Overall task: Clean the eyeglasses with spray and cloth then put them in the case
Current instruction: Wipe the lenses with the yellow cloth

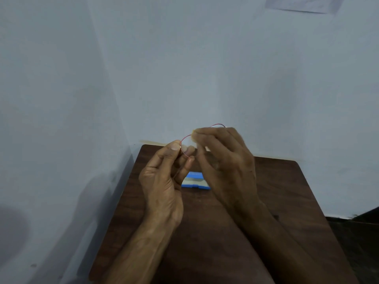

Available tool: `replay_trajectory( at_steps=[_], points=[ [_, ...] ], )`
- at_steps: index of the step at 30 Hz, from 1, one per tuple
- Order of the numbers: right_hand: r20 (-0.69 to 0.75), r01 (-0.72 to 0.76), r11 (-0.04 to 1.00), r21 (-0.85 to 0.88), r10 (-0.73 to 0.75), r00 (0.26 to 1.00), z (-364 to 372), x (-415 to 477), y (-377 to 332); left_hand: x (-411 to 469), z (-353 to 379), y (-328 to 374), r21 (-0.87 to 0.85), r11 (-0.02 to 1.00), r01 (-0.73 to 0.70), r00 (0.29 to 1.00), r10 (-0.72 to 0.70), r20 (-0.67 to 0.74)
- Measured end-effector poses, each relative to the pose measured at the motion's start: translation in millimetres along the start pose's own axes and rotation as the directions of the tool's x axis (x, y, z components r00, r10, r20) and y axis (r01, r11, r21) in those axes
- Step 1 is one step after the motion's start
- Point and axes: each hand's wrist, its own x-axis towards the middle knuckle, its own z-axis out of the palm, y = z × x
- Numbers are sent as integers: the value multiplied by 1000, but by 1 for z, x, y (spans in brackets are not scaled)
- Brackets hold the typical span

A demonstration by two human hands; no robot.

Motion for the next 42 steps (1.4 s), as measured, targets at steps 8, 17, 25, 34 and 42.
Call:
replay_trajectory(
  at_steps=[8, 17, 25, 34, 42],
  points=[
    [-16, -16, 997, 70, 17, 1000, 3, 1, -10, 0, -5, -1, 21, 1000, -7, 1000, 7, -6],
    [40, -32, 996, 88, 28, 999, 3, -16, -13, 3, -9, -3, -3, 1000, -5, 999, 5, -48],
    [34, -48, 997, 65, 46, 998, 1, -19, -12, 3, -10, -3, -12, 1000, -17, 997, 16, -75],
    [-10, -59, 996, -61, 58, 998, 5, -7, -5, -1, -6, 4, 34, 995, -96, 995, 96, -22],
    [-9, -52, 997, -49, 52, 999, 9, -5, -2, 0, -10, 6, 69, 989, -132, 991, 132, -9]
  ],
)
